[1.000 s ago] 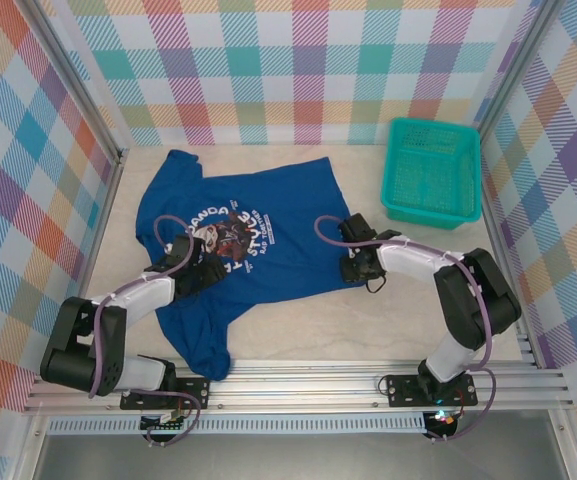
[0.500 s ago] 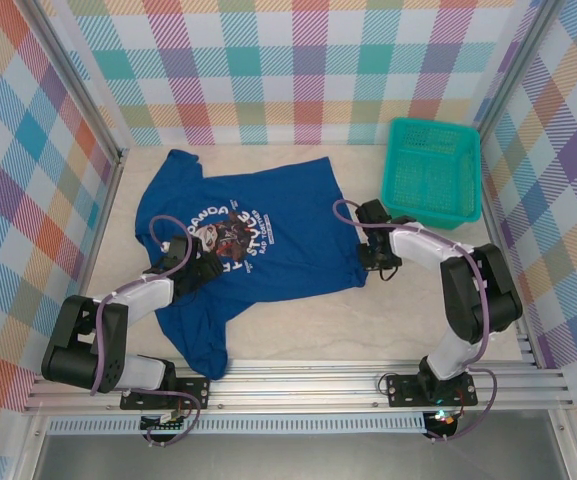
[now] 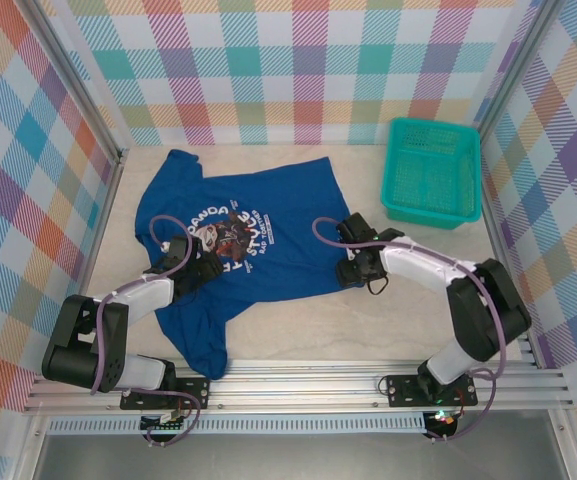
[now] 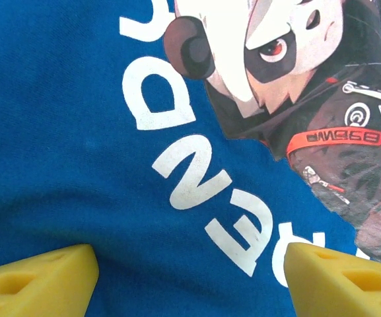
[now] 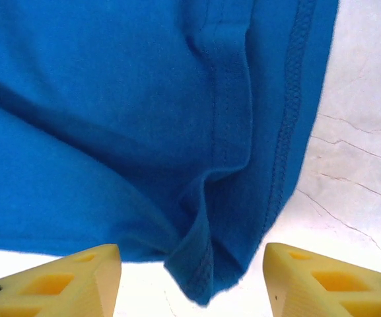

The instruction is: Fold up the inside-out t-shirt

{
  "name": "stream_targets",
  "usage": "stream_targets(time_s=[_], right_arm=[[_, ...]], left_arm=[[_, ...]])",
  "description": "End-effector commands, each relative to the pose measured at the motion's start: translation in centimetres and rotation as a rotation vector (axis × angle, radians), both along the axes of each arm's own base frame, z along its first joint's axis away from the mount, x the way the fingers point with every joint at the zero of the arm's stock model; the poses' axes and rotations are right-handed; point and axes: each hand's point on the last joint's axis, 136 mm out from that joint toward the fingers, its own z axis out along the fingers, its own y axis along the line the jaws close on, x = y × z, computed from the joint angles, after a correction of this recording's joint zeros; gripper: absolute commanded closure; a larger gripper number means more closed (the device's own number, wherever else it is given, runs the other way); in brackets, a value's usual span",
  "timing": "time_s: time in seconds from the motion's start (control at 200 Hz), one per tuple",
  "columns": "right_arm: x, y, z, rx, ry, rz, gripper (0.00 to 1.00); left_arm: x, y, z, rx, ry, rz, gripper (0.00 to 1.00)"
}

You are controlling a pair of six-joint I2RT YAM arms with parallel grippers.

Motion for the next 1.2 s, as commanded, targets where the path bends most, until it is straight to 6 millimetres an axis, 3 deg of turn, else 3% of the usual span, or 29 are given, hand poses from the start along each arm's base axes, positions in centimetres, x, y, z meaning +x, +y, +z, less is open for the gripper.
stream_targets(time_s=[0.0,0.125,0.315,0.555,0.725,0.895,0.985,1.195], right_arm=[[0.2,-0.1,-0.5,-0.049,0.043,0.012,0.41],[0.5,-0.6,-1.5,-0.107,0.068,0.012,0.45],[0.6,-3.4,-2.0,-0.23,0.096,-0.018,0.66],[0.7,-6.1,-1.7,-0.312,0.095,-0.06,0.69],[1.0,-6.3,-1.9,-0.294,0.102,-0.069,0.85],[1.9,-5.1,-0.8,-0.208,0.067,-0.057,1.0],[2.3,-4.7,0.2,-0.174,0.034,-0.053,1.0],[3.4,-5.9,4.3,-0.247,-0.057,0.007,1.0]], left_arm=[[-2.5,0.5,-2.5,0.004,0.107,0.007,0.24],[-2.5,0.6,-2.5,0.006,0.105,0.008,0.24],[-2.7,0.6,-2.7,0.004,0.116,0.012,0.28],[-2.7,0.7,-2.8,0.007,0.122,0.022,0.33],[-2.7,0.7,-2.9,0.007,0.122,0.023,0.34],[-2.7,0.7,-2.9,0.007,0.121,0.023,0.34],[-2.6,0.7,-2.9,0.006,0.12,0.023,0.34],[-2.7,0.7,-2.9,0.006,0.122,0.021,0.34]])
